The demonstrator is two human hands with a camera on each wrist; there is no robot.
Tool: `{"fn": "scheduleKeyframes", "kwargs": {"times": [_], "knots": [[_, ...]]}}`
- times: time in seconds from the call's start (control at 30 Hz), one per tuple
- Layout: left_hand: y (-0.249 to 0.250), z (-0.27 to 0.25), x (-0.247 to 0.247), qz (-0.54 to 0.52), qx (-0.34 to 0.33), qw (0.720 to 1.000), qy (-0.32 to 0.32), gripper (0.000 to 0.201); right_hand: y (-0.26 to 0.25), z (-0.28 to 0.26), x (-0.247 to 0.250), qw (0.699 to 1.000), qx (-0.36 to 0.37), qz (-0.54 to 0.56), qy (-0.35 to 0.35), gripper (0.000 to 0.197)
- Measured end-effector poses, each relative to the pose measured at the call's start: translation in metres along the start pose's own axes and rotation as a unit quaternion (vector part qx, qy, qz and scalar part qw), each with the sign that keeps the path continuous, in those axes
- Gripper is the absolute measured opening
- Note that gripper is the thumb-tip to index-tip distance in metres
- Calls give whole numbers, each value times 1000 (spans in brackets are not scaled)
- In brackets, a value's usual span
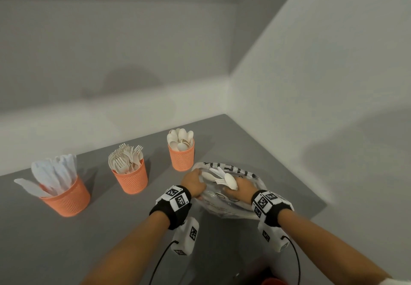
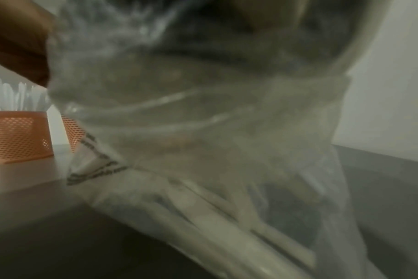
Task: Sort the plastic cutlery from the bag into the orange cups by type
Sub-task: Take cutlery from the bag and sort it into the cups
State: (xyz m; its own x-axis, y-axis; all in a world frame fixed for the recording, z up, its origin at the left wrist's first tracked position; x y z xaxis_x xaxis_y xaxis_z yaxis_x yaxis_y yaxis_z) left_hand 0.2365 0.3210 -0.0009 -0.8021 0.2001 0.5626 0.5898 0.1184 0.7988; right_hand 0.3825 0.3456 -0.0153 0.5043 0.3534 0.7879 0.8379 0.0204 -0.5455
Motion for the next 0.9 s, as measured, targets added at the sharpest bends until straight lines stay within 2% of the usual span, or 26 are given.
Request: {"fn": "scheduleKeyframes", "kwargs": {"times": [0.07,0.23,0.4,0.5,0.6,0.7,0.8,0.83,0.9], "knots": [[0,0,0,4,-4,1000,3,52,0,-4,7,999,14,31,19,22],[11,-2,2,28,-42,998,28,52,1,-8,13,1000,1,25,17,24],[25,0,-6,52,-78,996,4,50,-6,-2,4,1000,-23,-11,-11,35],[23,2,-5,49,-68,996,3,53,-17,-4,7,998,-23,63,5,26],[10,3,-4,39,-40,998,15,53,-16,-2,18,976,-39,211,33,12],[10,0,-4,14,-33,999,27,54,-19,1,40,943,-45,320,79,15],[18,-2,0,-8,-56,998,33,51,-35,1,71,902,-28,413,125,18],[22,-4,8,-1,-63,997,46,47,-42,1,81,889,-20,434,142,21],[26,-9,33,-29,-76,990,118,34,-60,1,96,865,3,478,156,31]]}}
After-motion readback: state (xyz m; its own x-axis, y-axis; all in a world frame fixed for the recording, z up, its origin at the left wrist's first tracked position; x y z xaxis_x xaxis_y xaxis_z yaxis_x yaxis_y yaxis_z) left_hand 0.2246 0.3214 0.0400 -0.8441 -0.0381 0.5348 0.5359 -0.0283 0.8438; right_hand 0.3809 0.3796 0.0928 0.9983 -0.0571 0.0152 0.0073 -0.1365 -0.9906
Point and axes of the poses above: each hand's wrist, its own z-axis towards the middle knuckle, its own x-axis out of the back of the hand, y = z × x, the point moved 10 cm from there along z, towards the middle knuckle, and after that the axes turned 10 degrees about -x, right-handed, at the moved point
